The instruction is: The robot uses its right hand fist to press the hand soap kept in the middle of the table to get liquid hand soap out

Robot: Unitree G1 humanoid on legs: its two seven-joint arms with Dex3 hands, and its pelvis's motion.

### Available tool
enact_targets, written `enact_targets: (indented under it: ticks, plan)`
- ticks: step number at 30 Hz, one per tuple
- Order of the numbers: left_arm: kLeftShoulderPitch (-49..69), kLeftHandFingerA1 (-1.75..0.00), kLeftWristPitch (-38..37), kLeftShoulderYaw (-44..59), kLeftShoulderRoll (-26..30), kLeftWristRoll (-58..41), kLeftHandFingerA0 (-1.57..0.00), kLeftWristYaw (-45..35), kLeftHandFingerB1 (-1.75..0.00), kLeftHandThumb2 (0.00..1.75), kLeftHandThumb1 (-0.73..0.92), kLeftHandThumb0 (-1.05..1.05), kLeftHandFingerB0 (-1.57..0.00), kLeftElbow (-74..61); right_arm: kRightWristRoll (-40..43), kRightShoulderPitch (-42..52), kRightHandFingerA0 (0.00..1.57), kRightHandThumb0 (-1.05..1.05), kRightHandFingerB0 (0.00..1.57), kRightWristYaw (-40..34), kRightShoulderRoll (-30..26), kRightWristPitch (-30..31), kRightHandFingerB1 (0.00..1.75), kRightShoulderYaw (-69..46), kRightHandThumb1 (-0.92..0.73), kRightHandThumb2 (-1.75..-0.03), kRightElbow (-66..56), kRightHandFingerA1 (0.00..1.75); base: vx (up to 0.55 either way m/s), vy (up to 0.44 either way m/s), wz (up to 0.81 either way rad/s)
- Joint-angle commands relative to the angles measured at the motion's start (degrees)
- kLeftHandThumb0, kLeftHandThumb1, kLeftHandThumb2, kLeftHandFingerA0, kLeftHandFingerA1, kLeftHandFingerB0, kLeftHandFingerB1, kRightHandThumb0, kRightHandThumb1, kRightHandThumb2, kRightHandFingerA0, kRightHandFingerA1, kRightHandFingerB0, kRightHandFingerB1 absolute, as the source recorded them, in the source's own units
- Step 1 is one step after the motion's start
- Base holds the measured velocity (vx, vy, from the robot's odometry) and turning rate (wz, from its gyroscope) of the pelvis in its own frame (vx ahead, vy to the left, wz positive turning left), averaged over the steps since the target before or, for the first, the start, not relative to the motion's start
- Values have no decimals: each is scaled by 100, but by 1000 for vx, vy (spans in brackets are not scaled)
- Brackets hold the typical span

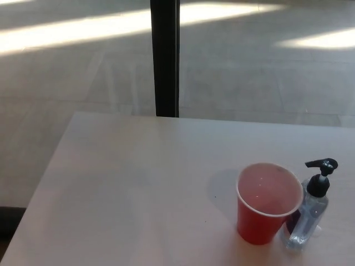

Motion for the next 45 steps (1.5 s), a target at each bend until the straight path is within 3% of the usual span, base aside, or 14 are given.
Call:
enact_targets:
  ticks: [1,4,7,10,12,14,16,18,25,28,32,34,36,45]
  plan:
    - [-112,-98,56,331,113,-371,-80,241,-80,98,36,-20,-53,259,943,-372,72,-38,43,-383,-363,323,46,-880,-72,-60,-17,83,0,0,0]
    - [-69,-96,113,336,90,-353,-79,254,-79,97,36,-19,-53,125,1268,-896,47,-39,9,-843,-580,681,33,-1425,-72,-64,-185,141,0,0,0]
    - [-147,-97,110,313,118,-300,-81,319,-79,96,37,-19,-55,243,1482,-1369,34,-47,3,-979,-695,808,40,-1740,-58,-85,-310,72,0,0,0]
    - [-140,-100,58,323,112,-316,-84,283,-83,98,36,-20,-58,218,1482,-1793,10,-43,8,-931,-666,801,40,-1698,-84,-65,-1033,67,0,0,0]
    - [-125,-101,59,309,92,-308,-83,302,-84,99,36,-19,-58,164,1438,-1992,49,-45,21,-1009,-686,740,35,-1705,-85,-65,-1157,76,0,0,0]
    - [-121,-100,72,245,116,-260,-83,310,-84,99,42,-24,-59,159,1161,-2341,141,-49,59,-1213,-597,389,75,-1407,-64,-93,-2013,86,0,0,0]
    - [-148,-99,194,196,137,-224,-82,369,-82,101,45,-26,-57,134,1275,-2657,154,-62,119,-1045,-604,318,68,-1311,-39,-109,-2475,110,0,0,0]
    - [-152,-99,203,198,129,-248,-82,392,-82,100,46,-26,-57,127,1246,-2785,153,-66,130,-978,-635,375,67,-1196,-40,-104,-2755,117,0,0,0]
    - [-264,-98,149,146,214,-250,-81,385,-82,99,51,-28,-57,398,1310,-4319,101,-27,79,-593,-904,1040,126,-110,-60,-90,-4129,175,0,0,0]
    - [-282,-98,98,122,225,-242,-81,383,-82,98,51,-28,-58,453,1355,-4495,131,-29,86,-502,-895,1262,119,118,-56,-93,-4375,164,0,0,0]
    - [-242,-98,126,118,195,-285,-80,382,-82,101,50,-28,-56,346,1627,-4686,93,-10,72,-129,-779,1603,108,522,-80,-86,-4829,175,0,0,2]
    - [-215,-98,171,87,175,-272,-81,385,-82,102,50,-29,-57,236,1691,-4707,120,-16,71,226,-736,1533,103,759,-79,-89,-4766,156,0,0,0]
    - [-242,-100,75,87,200,-278,-83,364,-83,100,50,-29,-57,376,1860,-4679,91,-14,76,234,-626,1695,101,819,-78,-81,-4882,175,0,0,0]
    - [-154,-97,143,35,195,-296,-76,315,-84,99,52,-28,-57,229,2250,-3907,103,-25,77,194,-125,2540,128,1474,-64,-100,-6514,175,0,0,0]
